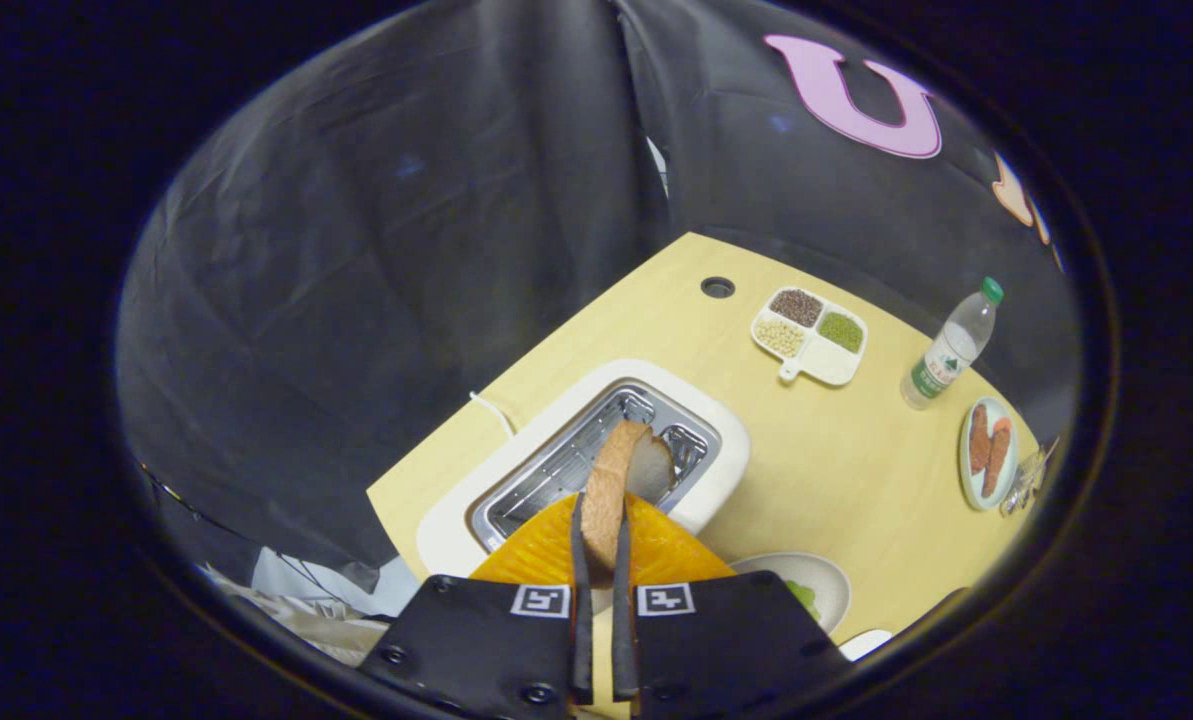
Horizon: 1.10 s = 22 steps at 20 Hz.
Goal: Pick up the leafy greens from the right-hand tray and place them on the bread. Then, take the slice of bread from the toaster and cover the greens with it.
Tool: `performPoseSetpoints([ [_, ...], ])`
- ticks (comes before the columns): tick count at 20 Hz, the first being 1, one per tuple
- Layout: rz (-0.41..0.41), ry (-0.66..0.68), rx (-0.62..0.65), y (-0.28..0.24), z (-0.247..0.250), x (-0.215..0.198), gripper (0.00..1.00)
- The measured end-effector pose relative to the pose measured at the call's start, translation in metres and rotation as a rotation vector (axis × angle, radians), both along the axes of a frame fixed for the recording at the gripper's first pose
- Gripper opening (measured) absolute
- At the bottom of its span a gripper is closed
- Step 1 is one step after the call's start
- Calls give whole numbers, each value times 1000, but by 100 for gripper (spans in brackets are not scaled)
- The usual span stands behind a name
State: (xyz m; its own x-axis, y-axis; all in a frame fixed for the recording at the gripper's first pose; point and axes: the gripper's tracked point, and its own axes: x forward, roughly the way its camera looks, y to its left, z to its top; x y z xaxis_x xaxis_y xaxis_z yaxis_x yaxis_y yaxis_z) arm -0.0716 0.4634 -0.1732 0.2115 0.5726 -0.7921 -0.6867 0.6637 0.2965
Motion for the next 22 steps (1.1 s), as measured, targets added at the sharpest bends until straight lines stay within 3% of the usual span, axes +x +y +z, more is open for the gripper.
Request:
performPoseSetpoints([
  [12,-152,2,220,-56,61,8,10],
  [22,-272,5,230,-126,41,12,10],
])
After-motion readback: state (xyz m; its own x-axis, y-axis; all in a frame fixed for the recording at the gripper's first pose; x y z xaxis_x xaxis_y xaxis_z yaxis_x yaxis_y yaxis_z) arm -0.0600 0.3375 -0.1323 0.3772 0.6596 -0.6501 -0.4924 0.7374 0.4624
